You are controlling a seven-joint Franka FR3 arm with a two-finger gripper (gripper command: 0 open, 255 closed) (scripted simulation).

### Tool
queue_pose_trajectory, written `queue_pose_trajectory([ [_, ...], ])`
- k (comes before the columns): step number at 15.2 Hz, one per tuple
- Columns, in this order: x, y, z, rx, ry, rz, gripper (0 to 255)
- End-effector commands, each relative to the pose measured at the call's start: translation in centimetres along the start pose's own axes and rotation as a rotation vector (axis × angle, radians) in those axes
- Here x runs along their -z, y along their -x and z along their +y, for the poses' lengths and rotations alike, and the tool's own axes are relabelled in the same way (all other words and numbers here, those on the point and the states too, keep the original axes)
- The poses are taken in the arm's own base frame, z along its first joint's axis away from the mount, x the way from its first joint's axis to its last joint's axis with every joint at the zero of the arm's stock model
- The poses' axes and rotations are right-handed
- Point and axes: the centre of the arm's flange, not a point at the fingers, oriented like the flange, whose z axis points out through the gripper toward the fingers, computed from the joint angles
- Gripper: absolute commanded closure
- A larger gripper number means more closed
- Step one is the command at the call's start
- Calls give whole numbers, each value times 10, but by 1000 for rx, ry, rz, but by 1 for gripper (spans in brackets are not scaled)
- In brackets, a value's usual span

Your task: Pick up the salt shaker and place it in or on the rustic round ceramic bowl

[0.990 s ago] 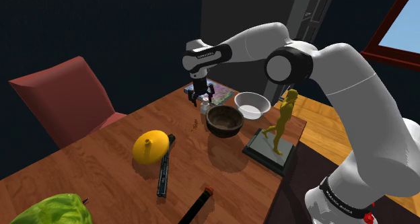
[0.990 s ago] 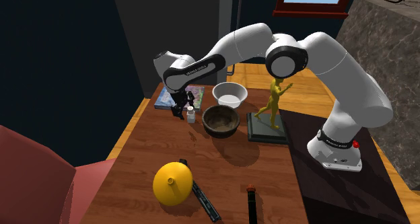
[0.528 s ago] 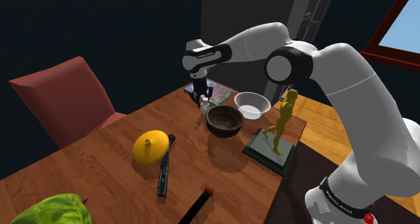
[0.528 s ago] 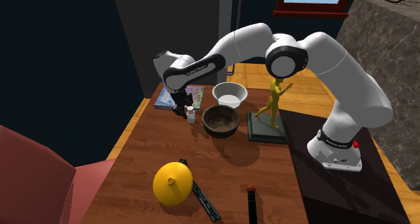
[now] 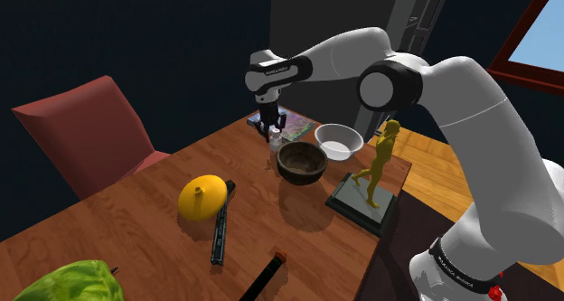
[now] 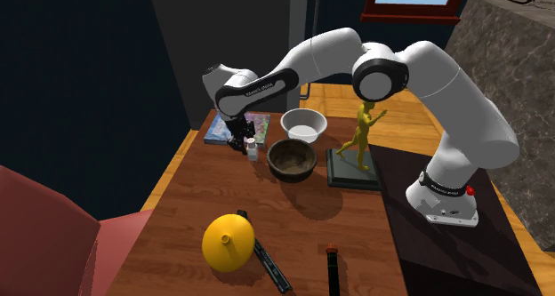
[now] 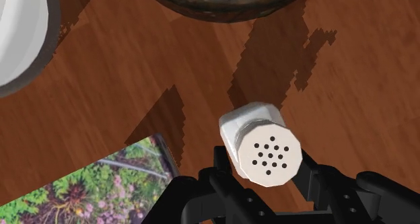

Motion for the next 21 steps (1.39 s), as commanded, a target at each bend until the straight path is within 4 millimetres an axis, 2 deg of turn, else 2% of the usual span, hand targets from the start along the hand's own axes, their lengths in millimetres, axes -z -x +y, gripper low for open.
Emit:
queue_pose_trajectory([
  [1, 10, 3, 0, 0, 0, 0, 255],
  [21, 111, 31, 9, 0, 0, 0, 255],
])
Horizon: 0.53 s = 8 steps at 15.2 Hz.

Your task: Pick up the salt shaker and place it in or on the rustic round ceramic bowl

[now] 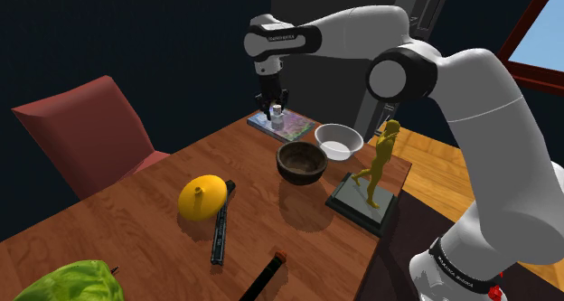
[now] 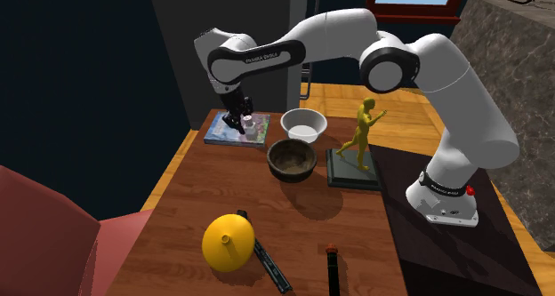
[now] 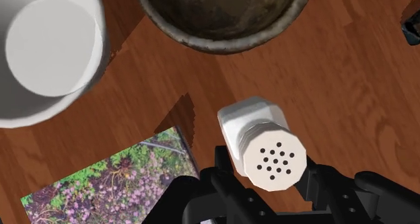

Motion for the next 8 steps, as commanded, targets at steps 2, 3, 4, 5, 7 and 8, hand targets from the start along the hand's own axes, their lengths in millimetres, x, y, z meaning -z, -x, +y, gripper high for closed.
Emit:
queue_pose_trajectory([
  [2, 17, 5, 1, 0, 0, 0, 255],
  [3, 22, 6, 2, 0, 0, 0, 255],
  [4, 27, 8, 2, 0, 0, 0, 255],
  [5, 32, 9, 3, 0, 0, 0, 255],
  [7, 42, 12, 3, 0, 0, 0, 255],
  [8, 47, 14, 4, 0, 0, 0, 255],
])
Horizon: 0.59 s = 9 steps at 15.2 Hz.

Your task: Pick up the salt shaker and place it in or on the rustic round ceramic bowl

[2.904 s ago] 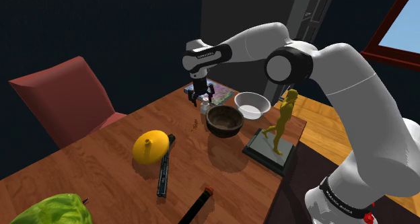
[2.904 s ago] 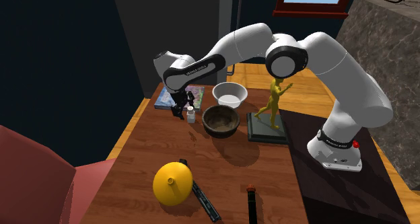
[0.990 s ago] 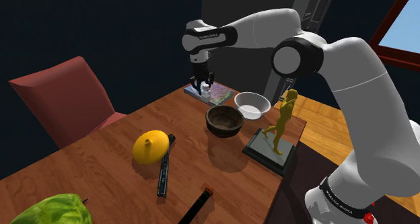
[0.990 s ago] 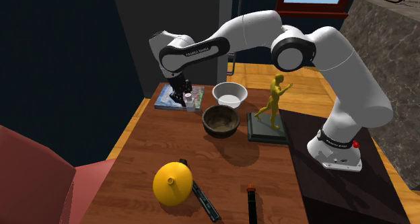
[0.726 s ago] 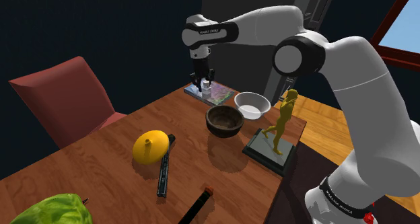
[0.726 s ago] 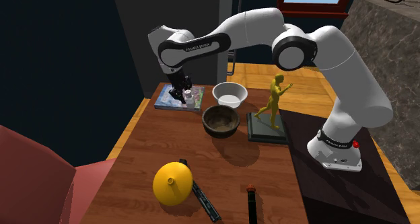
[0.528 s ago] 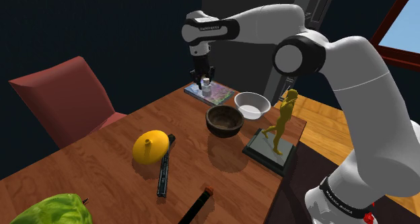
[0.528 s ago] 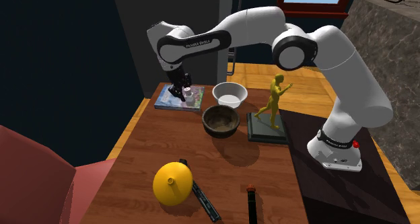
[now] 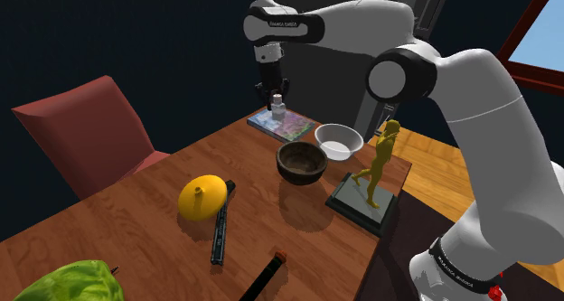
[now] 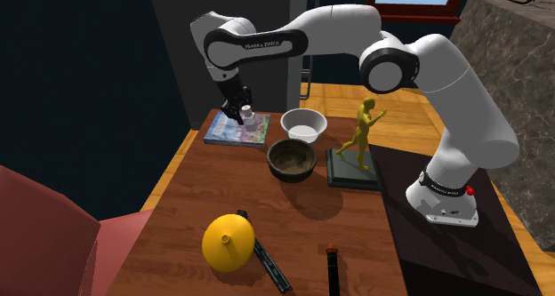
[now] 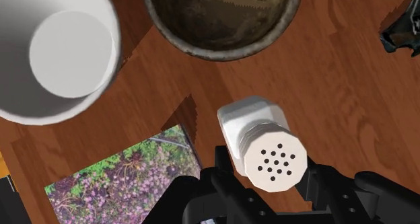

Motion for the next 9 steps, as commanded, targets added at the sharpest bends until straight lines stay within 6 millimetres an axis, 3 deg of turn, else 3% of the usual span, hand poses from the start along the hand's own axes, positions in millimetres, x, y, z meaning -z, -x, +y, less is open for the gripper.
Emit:
queue_pose_trajectory([
  [1, 7, 3, 1, 0, 0, -1, 255],
  [9, -19, 105, 12, 0, 0, -1, 255],
])
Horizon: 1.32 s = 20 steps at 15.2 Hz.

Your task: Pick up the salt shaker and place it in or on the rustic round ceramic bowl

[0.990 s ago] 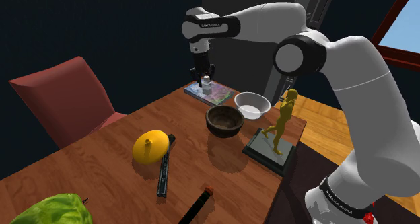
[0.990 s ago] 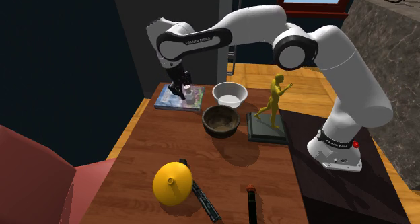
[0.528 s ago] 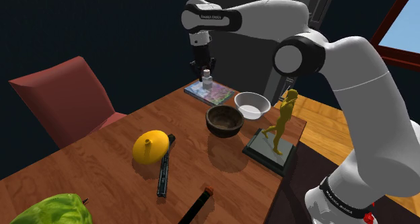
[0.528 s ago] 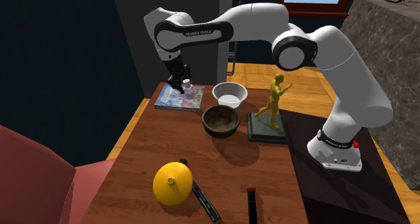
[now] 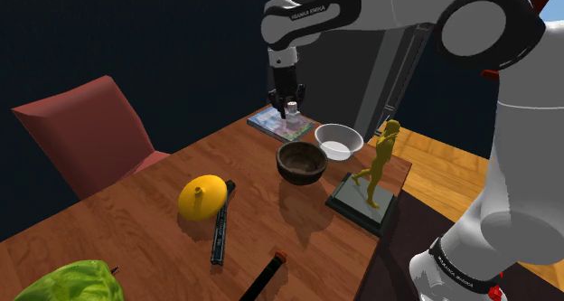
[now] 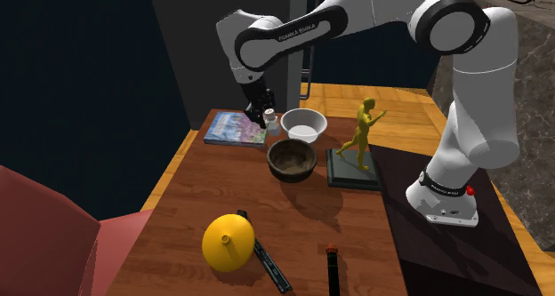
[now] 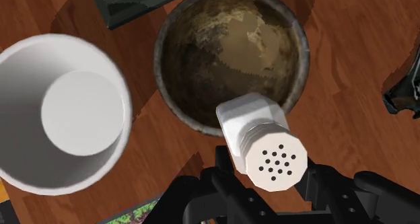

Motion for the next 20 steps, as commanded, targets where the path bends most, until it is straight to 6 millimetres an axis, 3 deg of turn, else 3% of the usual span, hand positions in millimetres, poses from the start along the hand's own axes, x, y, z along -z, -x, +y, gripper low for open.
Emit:
queue_pose_trajectory([
  [1, -10, 26, 3, 0, 0, 1, 255],
  [5, -23, 77, 9, 0, 0, 1, 255],
  [20, -94, 57, 2, 0, 0, 1, 255],
])
